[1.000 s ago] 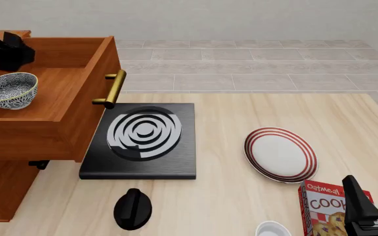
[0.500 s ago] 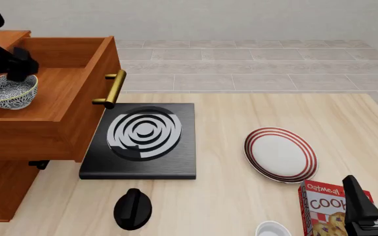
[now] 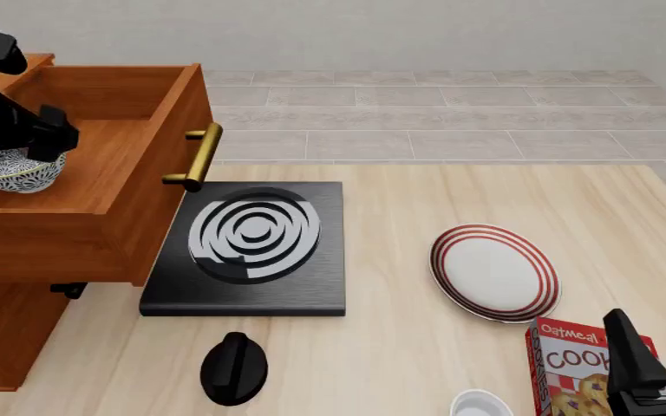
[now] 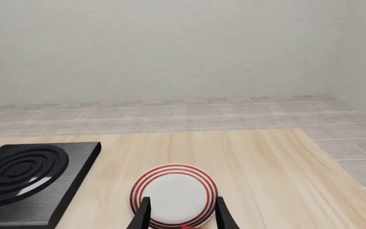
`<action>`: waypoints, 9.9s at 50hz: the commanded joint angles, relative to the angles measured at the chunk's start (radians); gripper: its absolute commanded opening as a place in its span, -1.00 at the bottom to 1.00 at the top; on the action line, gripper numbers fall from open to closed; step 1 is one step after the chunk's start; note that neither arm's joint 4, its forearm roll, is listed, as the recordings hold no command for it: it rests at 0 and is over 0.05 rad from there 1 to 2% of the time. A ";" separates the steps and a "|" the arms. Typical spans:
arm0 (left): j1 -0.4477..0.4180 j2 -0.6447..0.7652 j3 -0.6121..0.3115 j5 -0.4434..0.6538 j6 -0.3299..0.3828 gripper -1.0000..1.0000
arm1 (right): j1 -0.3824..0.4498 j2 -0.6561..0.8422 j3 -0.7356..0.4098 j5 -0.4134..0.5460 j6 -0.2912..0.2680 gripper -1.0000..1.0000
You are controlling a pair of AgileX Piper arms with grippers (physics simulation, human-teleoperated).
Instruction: Pick the akita bowl in the top layer of the wooden cabinet and place it on the plate.
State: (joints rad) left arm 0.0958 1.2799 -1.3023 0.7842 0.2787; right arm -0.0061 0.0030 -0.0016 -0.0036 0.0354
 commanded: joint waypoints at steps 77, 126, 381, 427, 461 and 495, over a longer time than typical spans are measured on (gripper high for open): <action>0.002 0.029 0.148 -0.095 -0.037 1.00 | 0.003 0.003 0.000 -0.001 -0.001 1.00; -0.044 0.034 0.095 -0.077 -0.087 -1.00 | 0.002 0.009 0.000 -0.006 0.002 1.00; -0.974 0.187 -0.355 -0.366 -0.038 -1.00 | 0.040 0.021 -0.001 -0.014 -0.061 1.00; -1.099 0.316 -0.260 -0.530 0.048 -1.00 | 0.037 -0.002 -0.001 0.003 -0.062 1.00; -1.253 0.475 -0.322 -0.539 0.269 -1.00 | 0.038 -0.003 -0.003 0.001 -0.065 1.00; -1.245 0.586 -0.344 -0.523 0.315 -1.00 | 0.038 0.003 -0.004 -0.008 -0.071 1.00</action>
State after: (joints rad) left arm -1.1620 1.8406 -1.6345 0.2623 0.5862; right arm 0.0322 0.0035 -0.0055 -0.0083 -0.0343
